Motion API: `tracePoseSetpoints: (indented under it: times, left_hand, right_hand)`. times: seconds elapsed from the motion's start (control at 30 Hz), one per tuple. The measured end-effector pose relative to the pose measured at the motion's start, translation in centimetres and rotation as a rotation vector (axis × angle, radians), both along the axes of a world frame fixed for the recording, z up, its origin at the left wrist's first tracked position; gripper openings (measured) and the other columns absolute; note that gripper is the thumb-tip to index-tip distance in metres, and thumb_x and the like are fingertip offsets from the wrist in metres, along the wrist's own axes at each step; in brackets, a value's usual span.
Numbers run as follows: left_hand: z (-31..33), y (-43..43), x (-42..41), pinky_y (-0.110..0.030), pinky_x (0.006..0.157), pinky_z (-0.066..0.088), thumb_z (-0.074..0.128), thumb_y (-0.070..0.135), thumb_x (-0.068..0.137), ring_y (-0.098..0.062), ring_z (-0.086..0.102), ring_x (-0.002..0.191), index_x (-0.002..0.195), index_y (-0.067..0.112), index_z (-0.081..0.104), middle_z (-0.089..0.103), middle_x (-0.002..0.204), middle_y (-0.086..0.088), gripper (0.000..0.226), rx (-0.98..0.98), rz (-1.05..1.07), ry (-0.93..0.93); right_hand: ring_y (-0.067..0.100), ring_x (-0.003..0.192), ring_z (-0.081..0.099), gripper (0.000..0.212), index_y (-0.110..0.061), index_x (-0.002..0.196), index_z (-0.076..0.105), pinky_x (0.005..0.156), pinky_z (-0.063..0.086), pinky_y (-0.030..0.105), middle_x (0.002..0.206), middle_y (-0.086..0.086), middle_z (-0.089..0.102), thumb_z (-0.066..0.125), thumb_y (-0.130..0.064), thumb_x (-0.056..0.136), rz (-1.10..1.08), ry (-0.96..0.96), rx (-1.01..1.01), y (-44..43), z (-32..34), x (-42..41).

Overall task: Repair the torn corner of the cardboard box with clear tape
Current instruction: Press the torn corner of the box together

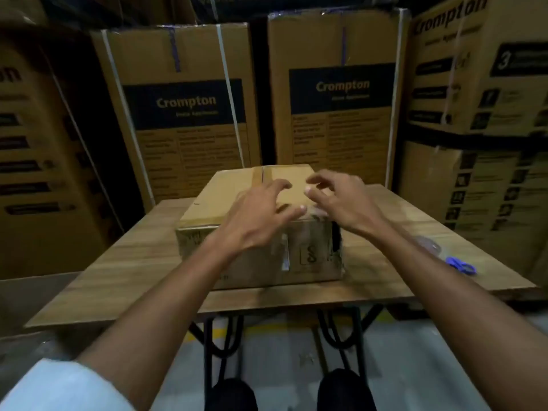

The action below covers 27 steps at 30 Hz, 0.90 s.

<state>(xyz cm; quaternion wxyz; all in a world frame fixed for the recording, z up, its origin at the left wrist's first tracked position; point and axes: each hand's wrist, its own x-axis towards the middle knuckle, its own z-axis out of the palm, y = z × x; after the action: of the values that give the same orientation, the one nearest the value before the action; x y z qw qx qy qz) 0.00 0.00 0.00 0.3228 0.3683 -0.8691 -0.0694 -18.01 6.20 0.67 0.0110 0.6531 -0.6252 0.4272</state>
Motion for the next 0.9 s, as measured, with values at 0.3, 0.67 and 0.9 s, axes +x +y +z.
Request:
tracePoseSetpoints:
  times: [0.3, 0.67, 0.9]
  left_hand:
    - [-3.9, 0.0, -0.9, -0.043, 0.121, 0.027, 0.039, 0.067, 0.101, -0.02, 0.043, 0.146, 0.155, 0.025, 0.038, 0.047, 0.159, -0.002, 0.069, -0.338, 0.066, -0.386]
    - [-3.3, -1.2, 1.2, -0.046, 0.113, 0.036, 0.041, 0.066, 0.099, -0.027, 0.052, 0.138, 0.153, 0.027, 0.043, 0.053, 0.155, -0.003, 0.067, -0.295, 0.061, -0.425]
    - [-2.9, -3.1, 4.6, -0.048, 0.117, 0.029, 0.048, 0.062, 0.097, -0.029, 0.042, 0.147, 0.156, 0.032, 0.039, 0.046, 0.16, -0.003, 0.067, -0.212, 0.049, -0.418]
  right_hand:
    - [0.019, 0.138, 0.047, 0.053, -0.019, 0.143, 0.054, 0.116, 0.038, 0.048, 0.146, 0.002, 0.058, 0.065, -0.028, 0.092, -0.069, 0.274, -0.048, 2.3, -7.2, -1.2]
    - [0.024, 0.132, 0.055, 0.051, -0.008, 0.137, 0.06, 0.116, 0.041, 0.038, 0.139, 0.01, 0.063, 0.075, -0.014, 0.089, -0.007, 0.247, -0.193, 1.1, -8.2, -0.7]
    - [0.019, 0.129, 0.059, 0.059, -0.011, 0.138, 0.061, 0.113, 0.045, 0.033, 0.141, 0.008, 0.063, 0.077, -0.001, 0.082, 0.118, 0.191, -0.184, 0.7, -7.8, 0.1]
